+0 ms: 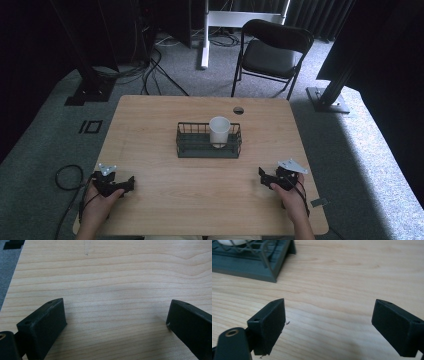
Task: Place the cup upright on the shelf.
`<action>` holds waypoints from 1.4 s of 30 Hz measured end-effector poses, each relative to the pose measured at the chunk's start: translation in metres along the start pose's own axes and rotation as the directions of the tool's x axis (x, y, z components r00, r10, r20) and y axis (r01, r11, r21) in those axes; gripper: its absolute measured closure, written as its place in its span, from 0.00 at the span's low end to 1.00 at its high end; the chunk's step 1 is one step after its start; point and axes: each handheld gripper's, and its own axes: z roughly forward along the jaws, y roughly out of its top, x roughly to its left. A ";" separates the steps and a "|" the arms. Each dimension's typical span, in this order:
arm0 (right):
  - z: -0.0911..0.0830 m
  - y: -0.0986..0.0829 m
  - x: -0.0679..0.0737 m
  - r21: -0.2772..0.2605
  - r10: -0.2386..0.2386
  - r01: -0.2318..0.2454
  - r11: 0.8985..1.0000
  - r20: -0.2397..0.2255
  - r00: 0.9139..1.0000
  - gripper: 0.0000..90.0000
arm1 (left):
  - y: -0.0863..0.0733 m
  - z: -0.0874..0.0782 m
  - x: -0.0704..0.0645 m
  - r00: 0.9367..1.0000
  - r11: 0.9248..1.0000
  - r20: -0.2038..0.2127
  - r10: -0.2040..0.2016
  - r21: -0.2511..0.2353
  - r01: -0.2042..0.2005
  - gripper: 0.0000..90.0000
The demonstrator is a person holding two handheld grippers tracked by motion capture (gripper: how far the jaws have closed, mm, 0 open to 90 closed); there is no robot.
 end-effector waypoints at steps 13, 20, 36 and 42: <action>-0.006 -0.014 -0.018 0.083 -0.015 0.013 0.996 0.021 1.000 0.13 | 0.000 0.000 0.000 1.000 1.000 0.000 0.000 0.000 0.000 0.03; -0.007 -0.021 -0.023 0.156 -0.060 0.061 0.986 -0.015 0.998 0.13 | 0.000 0.000 0.000 1.000 1.000 0.000 0.000 0.000 0.000 0.03; -0.018 -0.029 -0.034 0.160 -0.164 0.186 0.970 -0.139 0.977 0.13 | 0.000 0.000 0.000 1.000 1.000 0.000 0.000 0.000 0.000 0.03; -0.021 -0.030 -0.037 0.157 -0.180 0.206 0.966 -0.164 0.970 0.13 | 0.000 0.000 0.000 1.000 1.000 0.000 0.000 0.000 0.000 0.03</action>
